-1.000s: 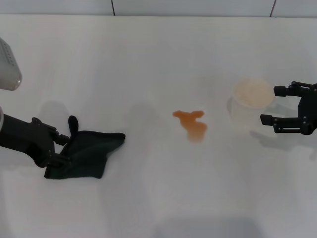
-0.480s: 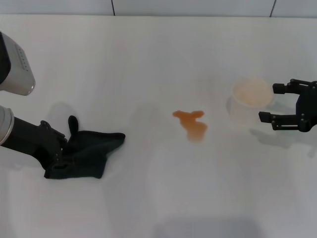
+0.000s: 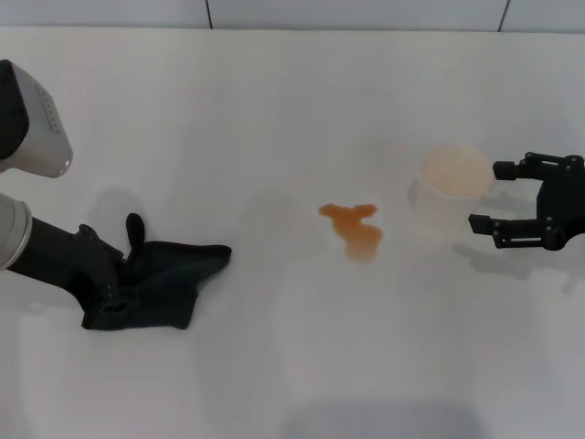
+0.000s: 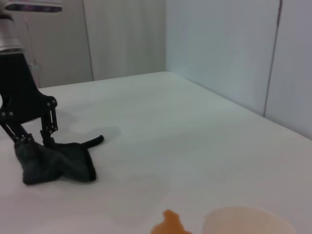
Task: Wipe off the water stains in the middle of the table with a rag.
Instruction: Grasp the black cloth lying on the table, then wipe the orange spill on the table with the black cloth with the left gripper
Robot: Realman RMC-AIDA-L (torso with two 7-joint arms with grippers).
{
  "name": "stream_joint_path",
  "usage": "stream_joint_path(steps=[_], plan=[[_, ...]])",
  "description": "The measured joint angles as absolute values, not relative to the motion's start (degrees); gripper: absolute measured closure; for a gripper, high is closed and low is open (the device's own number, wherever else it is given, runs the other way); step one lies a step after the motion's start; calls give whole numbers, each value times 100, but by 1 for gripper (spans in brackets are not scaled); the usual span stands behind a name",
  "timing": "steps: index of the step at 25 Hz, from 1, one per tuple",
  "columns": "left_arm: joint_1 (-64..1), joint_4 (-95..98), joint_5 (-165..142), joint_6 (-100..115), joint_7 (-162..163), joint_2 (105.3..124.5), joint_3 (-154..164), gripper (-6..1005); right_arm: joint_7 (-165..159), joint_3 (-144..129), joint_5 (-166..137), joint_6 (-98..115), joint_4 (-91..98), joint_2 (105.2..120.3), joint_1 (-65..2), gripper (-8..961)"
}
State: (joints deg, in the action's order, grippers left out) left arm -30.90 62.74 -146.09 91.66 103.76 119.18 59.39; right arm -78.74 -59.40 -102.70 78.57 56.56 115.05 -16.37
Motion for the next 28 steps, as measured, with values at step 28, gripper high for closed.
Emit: stream_joint_path(steps=[28], plan=[[-3150, 6222, -14392, 8725, 10270, 11918, 6143, 938, -8002, -5996, -10310, 8460, 5777, 11490, -1667, 110]])
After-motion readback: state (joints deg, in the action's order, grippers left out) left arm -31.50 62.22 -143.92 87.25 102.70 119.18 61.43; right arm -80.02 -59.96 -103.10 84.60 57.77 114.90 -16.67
